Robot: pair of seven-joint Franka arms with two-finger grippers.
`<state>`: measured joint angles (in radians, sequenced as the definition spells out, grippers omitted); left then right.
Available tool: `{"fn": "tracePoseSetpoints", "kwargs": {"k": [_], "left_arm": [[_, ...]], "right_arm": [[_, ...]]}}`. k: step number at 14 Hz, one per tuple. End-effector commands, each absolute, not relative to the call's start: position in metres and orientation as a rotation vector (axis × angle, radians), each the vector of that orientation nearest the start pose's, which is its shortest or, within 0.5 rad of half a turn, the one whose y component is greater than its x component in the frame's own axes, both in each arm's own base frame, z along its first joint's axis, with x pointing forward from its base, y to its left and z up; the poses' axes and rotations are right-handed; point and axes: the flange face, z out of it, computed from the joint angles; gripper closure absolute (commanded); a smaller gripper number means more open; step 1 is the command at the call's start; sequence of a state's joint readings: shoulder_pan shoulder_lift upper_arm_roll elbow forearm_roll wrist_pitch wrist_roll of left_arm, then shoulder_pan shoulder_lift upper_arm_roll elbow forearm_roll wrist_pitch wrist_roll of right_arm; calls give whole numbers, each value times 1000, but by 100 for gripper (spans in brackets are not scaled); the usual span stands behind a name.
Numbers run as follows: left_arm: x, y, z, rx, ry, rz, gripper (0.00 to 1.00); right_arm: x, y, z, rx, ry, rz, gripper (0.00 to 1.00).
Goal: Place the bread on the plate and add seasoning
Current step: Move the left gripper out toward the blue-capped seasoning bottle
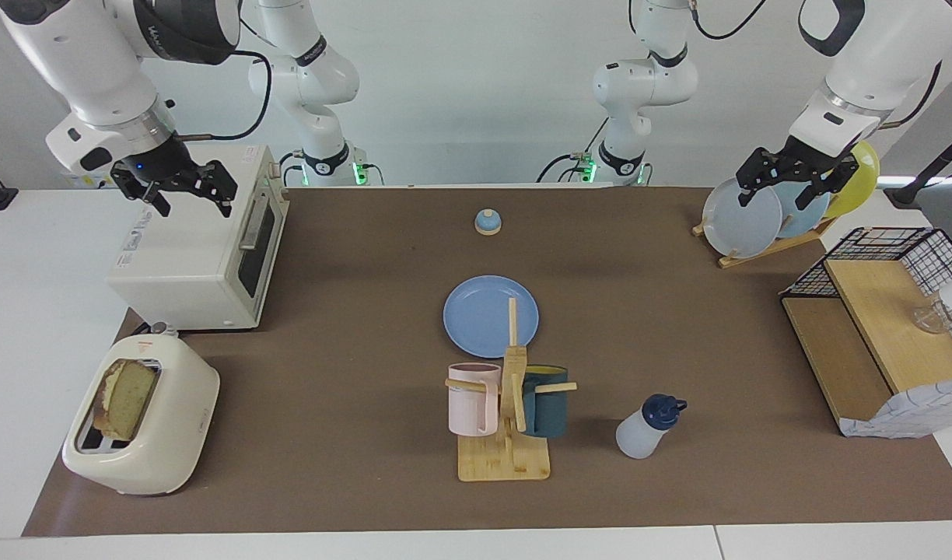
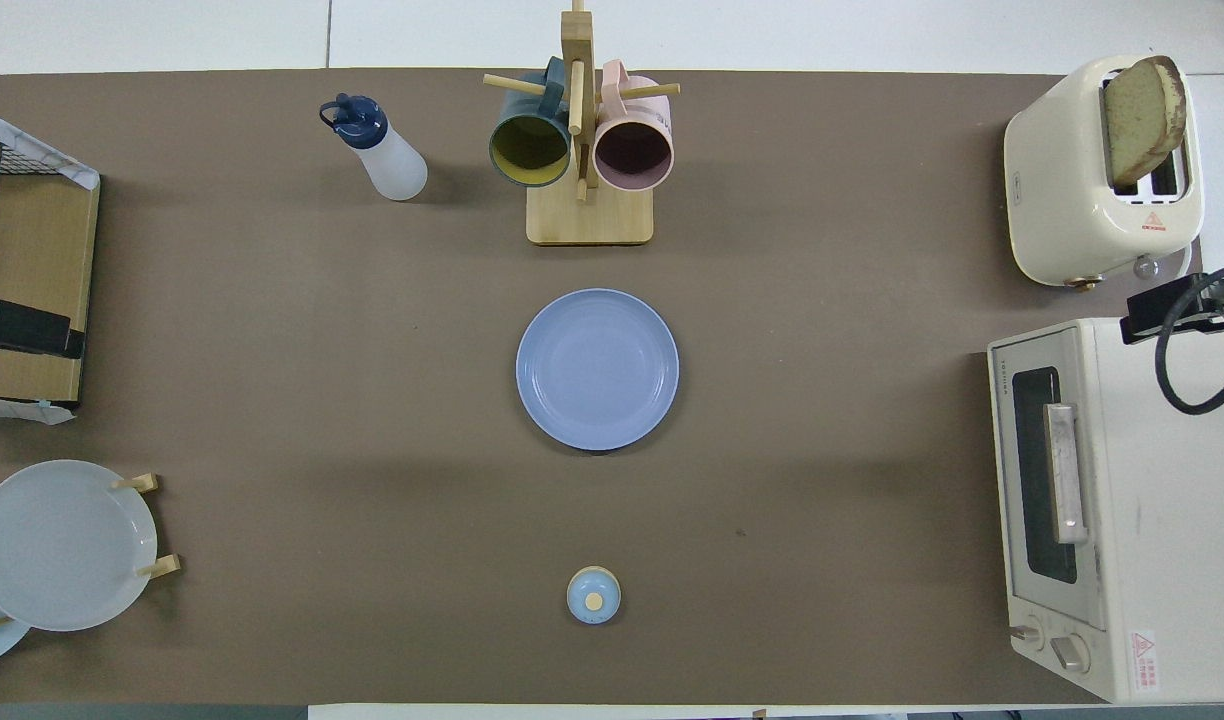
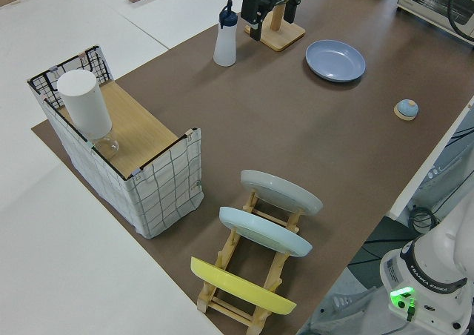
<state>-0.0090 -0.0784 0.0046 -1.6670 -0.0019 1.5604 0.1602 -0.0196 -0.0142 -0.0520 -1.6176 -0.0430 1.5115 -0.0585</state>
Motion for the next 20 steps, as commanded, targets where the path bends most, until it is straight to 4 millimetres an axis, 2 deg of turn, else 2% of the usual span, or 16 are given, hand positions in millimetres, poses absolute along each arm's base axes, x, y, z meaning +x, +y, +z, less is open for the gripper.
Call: {"fn": "tracePoseSetpoints", "kwargs": {"k": [1, 4, 5, 7, 9, 10, 11, 12, 15, 16, 19, 20], "left_arm": [[523, -4, 624, -3141, 244, 30, 0], [521, -9, 624, -3140, 261, 38, 0], [520, -21, 624, -3136, 301, 45, 0], [520, -26, 624, -3134, 314, 45, 0], [518, -27, 619, -3134, 313, 57, 0], [517, -33, 620, -3132, 330, 43, 0], [516, -41, 611, -3129, 356, 43, 0], [516, -49, 608, -3125, 375, -29, 0], [506, -58, 577, -3111, 399, -238, 0], [503, -68, 564, -3107, 410, -294, 0], [499, -104, 528, -3120, 337, -486, 0], [499, -117, 513, -3122, 336, -554, 0]], "right_arm": [[544, -45, 608, -3148, 61, 129, 0], [544, -45, 607, -3150, 61, 129, 0], [544, -44, 608, -3150, 66, 127, 0], [548, -41, 609, -3163, 53, 87, 0], [550, -48, 614, -3154, 63, 35, 0], [547, -53, 607, -3155, 72, 62, 0], [547, -60, 607, -3152, 94, 57, 0], [551, -63, 608, -3154, 117, 12, 0], [566, -80, 608, -3158, 151, -215, 0], [569, -87, 606, -3156, 170, -273, 0], [577, -92, 593, -3153, 142, -462, 0], [580, -104, 590, -3156, 97, -570, 0]]}}
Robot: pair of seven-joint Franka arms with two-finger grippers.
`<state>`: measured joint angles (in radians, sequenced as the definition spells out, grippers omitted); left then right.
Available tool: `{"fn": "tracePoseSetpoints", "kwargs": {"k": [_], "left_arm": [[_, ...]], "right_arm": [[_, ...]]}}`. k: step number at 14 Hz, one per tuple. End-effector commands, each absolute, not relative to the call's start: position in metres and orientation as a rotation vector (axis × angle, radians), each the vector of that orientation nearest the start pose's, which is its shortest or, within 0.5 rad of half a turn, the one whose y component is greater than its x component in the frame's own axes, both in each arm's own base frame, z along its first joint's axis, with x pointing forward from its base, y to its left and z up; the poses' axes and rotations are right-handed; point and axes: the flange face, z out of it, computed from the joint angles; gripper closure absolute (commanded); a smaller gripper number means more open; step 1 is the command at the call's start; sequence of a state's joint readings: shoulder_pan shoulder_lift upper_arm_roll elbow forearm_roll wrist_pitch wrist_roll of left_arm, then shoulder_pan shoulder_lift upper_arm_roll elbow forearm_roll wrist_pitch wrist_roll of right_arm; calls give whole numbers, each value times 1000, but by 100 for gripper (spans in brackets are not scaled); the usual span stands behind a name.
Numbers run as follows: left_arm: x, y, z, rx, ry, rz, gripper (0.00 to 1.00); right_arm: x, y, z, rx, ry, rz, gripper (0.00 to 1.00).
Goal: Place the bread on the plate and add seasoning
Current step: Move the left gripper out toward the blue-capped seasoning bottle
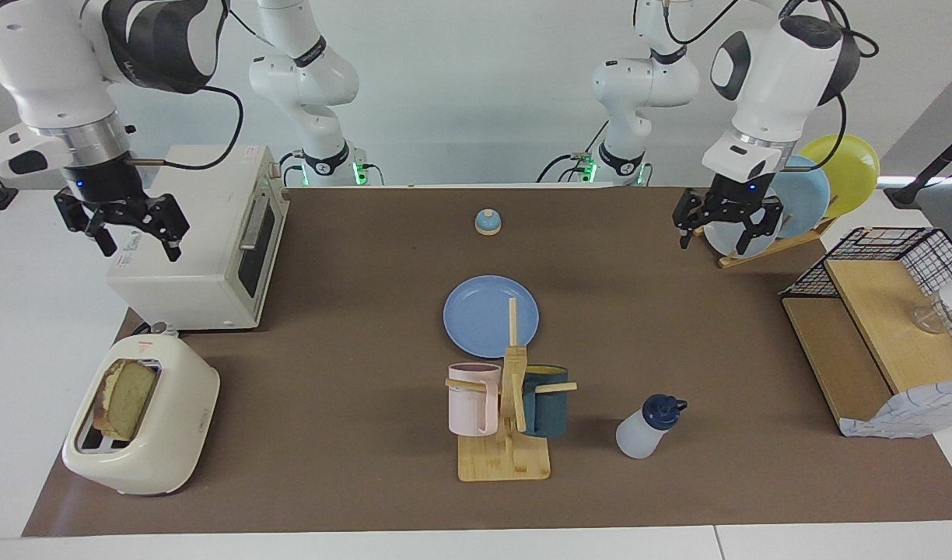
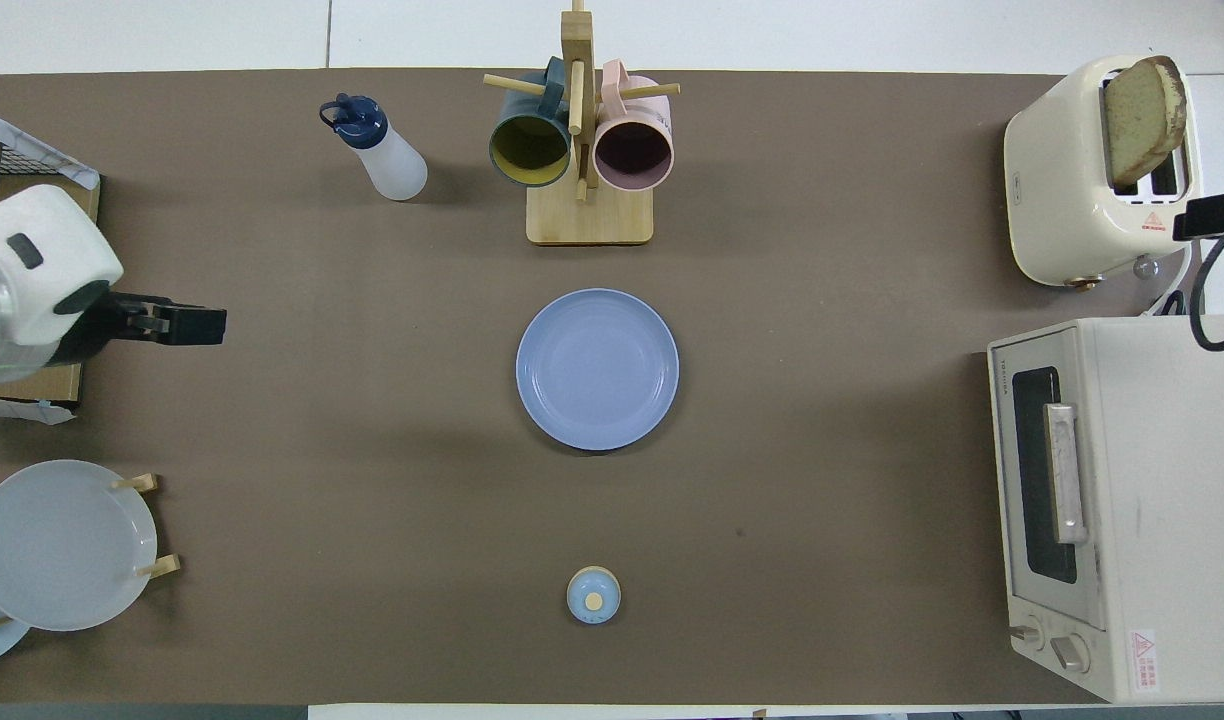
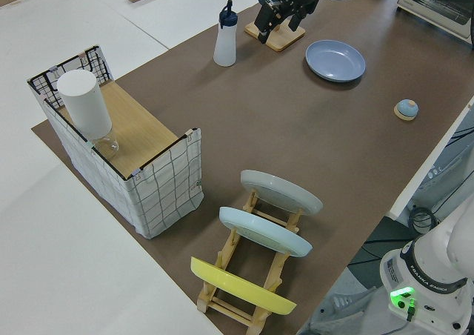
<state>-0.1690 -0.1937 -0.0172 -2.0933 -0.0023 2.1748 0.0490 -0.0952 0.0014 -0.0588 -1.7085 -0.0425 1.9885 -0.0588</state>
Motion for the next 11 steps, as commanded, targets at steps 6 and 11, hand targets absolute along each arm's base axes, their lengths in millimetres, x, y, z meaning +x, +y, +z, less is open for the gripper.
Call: {"fn": "tracePoseSetpoints", "kwargs": {"k": [6, 11], "left_arm": [[503, -147, 414, -3092, 379, -859, 0], [513, -155, 363, -3041, 348, -1150, 0]], "right_arm": [[629, -122, 548, -3194, -167, -717, 0], [676, -142, 502, -3191, -178, -817, 0]]}}
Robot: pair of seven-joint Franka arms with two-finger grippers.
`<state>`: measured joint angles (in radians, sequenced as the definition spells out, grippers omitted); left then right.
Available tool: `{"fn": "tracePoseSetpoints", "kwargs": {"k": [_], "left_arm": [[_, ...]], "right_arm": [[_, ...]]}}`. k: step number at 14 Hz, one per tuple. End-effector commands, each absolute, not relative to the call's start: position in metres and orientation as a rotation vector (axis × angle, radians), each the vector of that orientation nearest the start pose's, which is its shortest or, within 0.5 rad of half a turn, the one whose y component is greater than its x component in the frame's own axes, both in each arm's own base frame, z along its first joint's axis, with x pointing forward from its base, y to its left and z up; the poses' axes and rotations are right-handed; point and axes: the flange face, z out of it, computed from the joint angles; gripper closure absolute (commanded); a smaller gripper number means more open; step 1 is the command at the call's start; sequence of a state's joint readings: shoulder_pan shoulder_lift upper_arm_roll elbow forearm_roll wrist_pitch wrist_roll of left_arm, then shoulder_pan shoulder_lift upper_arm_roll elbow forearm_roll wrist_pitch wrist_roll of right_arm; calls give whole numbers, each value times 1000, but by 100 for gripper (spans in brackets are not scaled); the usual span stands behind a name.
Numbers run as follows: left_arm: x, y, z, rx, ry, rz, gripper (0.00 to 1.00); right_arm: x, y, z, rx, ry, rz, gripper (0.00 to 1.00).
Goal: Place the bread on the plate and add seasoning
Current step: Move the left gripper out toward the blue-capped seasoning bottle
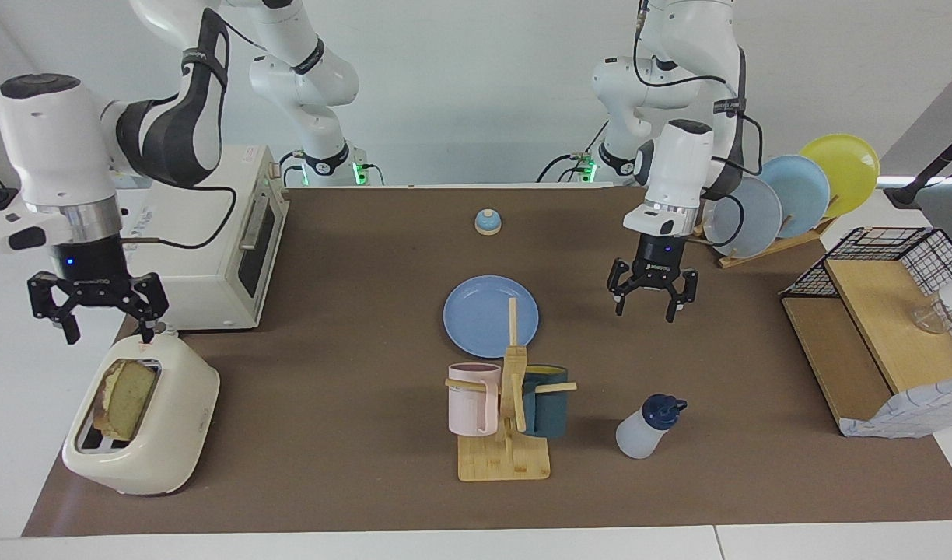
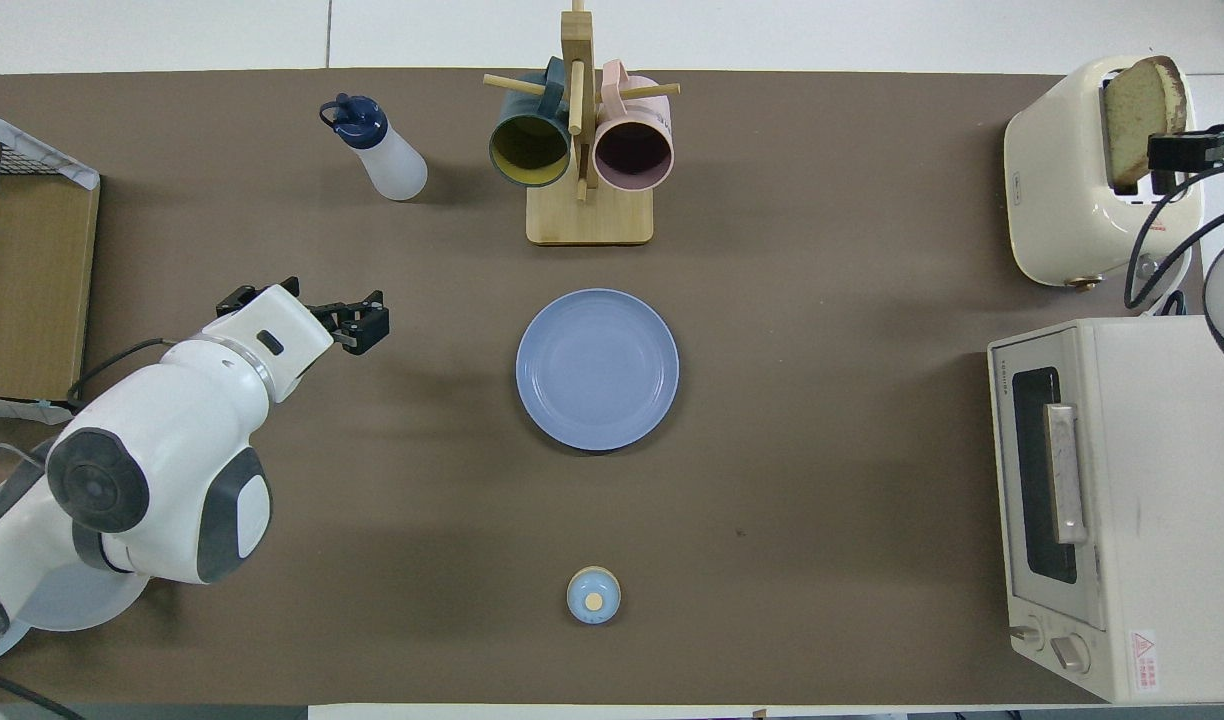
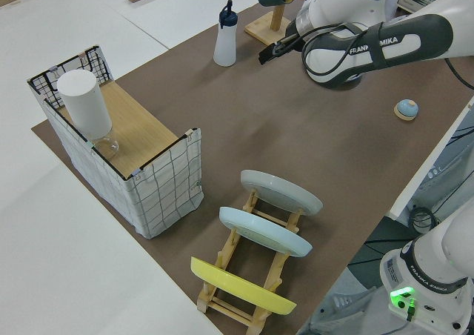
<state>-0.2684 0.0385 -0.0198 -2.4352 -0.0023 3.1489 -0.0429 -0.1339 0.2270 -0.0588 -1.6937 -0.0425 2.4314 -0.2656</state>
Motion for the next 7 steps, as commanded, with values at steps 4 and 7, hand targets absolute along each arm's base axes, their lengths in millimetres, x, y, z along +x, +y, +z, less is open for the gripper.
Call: {"fn": "tracePoseSetpoints", "kwargs": {"k": [4, 7], "left_arm": [[517, -171, 298, -3030, 272, -1283, 0], [537, -184, 298, -3029, 210, -1319, 0]], "right_arm": [[693, -147, 499, -3112, -83, -895, 18], [699, -146, 488, -3108, -75, -883, 26]]}}
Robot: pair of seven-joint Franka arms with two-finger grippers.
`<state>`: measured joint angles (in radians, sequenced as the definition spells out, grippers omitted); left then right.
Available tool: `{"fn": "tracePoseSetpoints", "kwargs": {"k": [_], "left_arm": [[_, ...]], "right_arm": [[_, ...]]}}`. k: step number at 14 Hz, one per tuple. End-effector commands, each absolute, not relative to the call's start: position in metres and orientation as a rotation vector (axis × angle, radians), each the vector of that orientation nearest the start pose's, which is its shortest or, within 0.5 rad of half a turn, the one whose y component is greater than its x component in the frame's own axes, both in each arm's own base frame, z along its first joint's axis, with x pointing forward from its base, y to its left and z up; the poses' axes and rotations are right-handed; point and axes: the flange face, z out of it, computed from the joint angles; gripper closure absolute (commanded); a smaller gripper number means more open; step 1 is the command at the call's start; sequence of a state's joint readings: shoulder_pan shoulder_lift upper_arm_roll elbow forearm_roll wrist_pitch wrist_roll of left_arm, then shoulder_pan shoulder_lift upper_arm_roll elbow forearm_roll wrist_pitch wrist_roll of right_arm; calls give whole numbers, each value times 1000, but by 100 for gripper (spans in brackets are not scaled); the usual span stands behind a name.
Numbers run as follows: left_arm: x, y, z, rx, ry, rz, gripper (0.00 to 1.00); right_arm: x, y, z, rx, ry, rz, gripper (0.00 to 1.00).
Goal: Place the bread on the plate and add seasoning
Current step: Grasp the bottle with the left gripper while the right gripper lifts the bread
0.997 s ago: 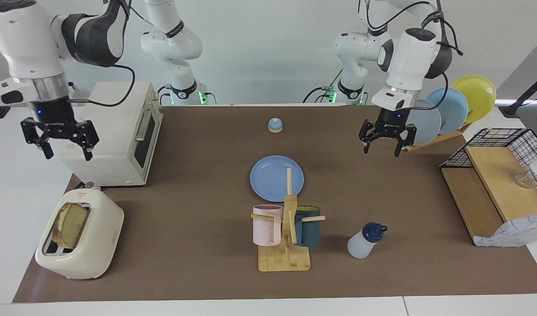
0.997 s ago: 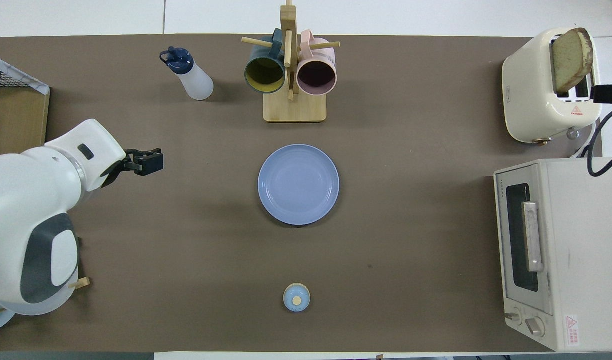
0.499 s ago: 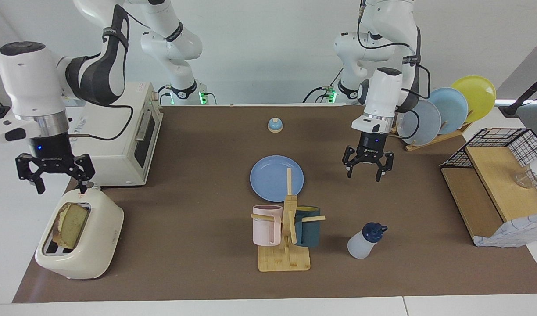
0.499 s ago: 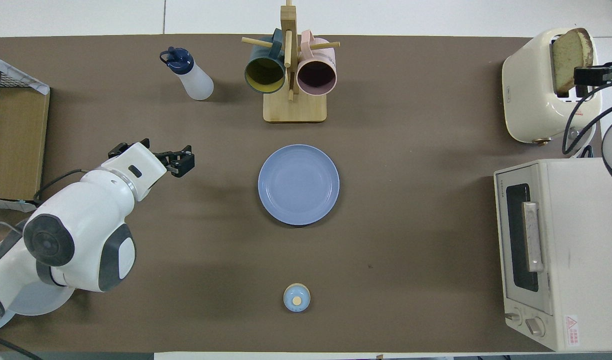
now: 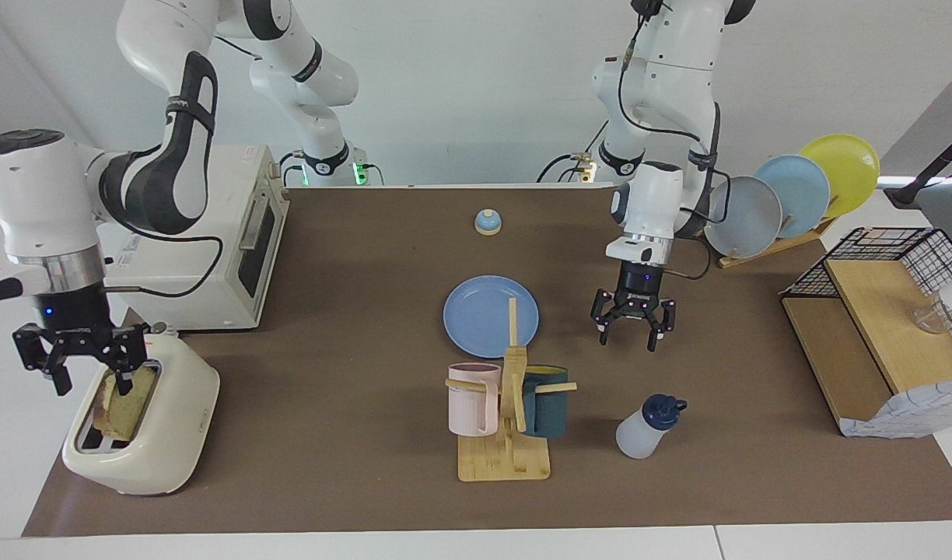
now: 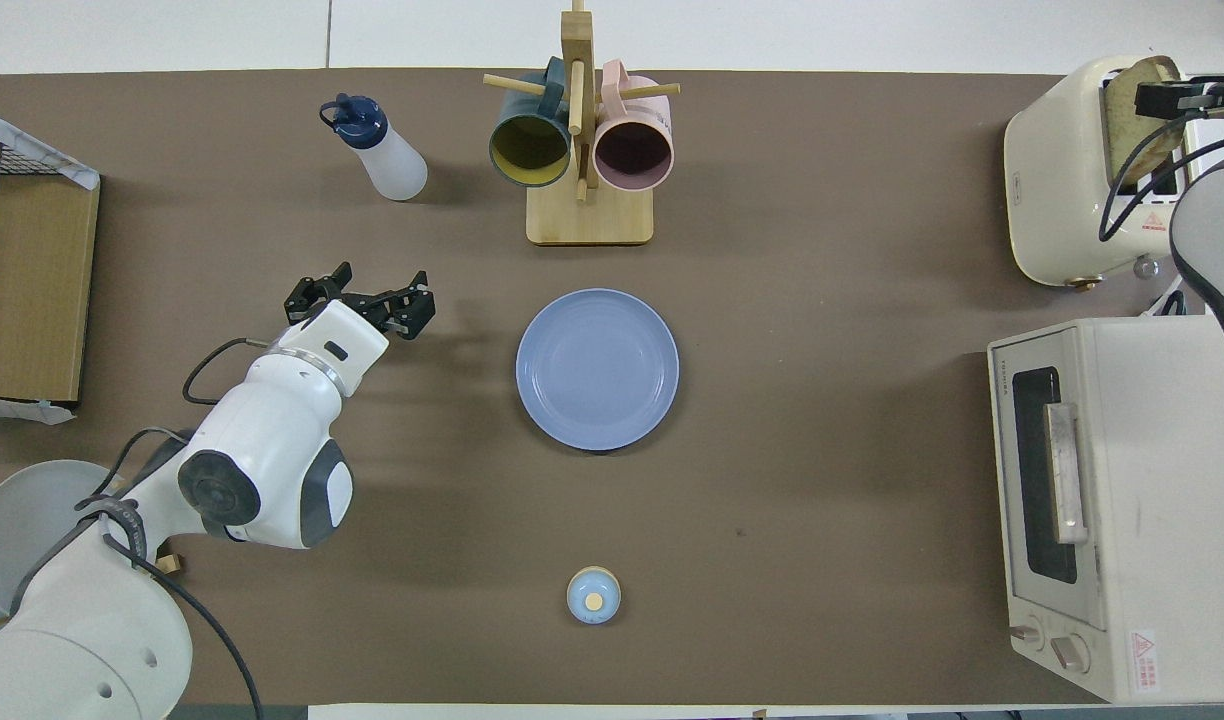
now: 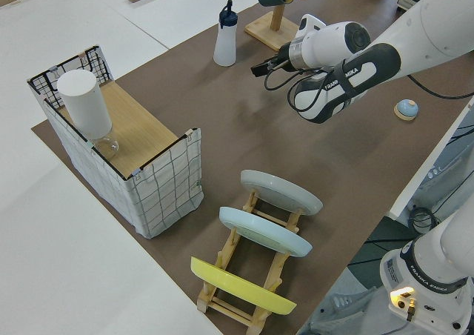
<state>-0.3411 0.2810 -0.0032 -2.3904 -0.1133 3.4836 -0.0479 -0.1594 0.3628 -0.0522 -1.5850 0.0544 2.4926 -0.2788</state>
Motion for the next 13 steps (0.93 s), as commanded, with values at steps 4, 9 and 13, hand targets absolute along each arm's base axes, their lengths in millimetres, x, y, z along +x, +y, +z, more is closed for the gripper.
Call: {"fn": "tracePoseSetpoints", "kwargs": {"k": [4, 9, 13], "left_arm": [[580, -192, 277, -2909, 153, -1358, 0], [603, -204, 271, -2881, 77, -1411, 0], [623, -191, 278, -2844, 41, -1456, 0]], "right_arm": [[699, -142, 489, -3077, -47, -861, 48], [699, -143, 502, -3091, -78, -709, 97], [691, -129, 527, -3091, -113, -503, 100]]}}
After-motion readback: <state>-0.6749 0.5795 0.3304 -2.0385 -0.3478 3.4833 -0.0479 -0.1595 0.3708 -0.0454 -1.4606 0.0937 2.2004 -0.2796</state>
